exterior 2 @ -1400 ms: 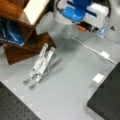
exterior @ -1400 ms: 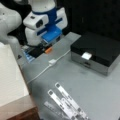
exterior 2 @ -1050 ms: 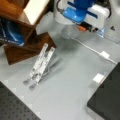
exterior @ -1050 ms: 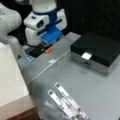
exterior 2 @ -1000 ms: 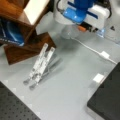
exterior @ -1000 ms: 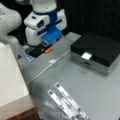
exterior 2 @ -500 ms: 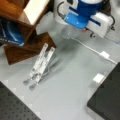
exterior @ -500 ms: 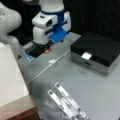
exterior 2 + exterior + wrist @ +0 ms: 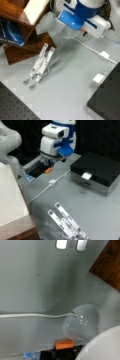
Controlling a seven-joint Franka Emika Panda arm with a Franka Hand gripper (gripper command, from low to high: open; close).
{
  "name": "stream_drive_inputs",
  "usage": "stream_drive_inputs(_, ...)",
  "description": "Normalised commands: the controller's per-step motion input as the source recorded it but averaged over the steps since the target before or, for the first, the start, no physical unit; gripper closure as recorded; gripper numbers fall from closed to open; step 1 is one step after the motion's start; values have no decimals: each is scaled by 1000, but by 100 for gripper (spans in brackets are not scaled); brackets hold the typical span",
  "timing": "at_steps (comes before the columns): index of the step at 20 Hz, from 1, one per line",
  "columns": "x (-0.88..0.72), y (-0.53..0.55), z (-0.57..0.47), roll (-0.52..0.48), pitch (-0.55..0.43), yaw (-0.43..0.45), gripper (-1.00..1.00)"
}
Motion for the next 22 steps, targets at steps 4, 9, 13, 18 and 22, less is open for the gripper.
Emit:
stream_drive_inputs(4,285,-31,173,-594,442,43,-100)
stream_drive_inputs(9,258,-167,166,-594,421,96,-100)
stream_drive_inputs(13,237,-272,190,-474,373,58,-100)
stream_drive_inputs(18,138,-342,212,-356,322,-5,-100)
stream_drive_inputs(22,51,-359,242,-284,299,-40,-100)
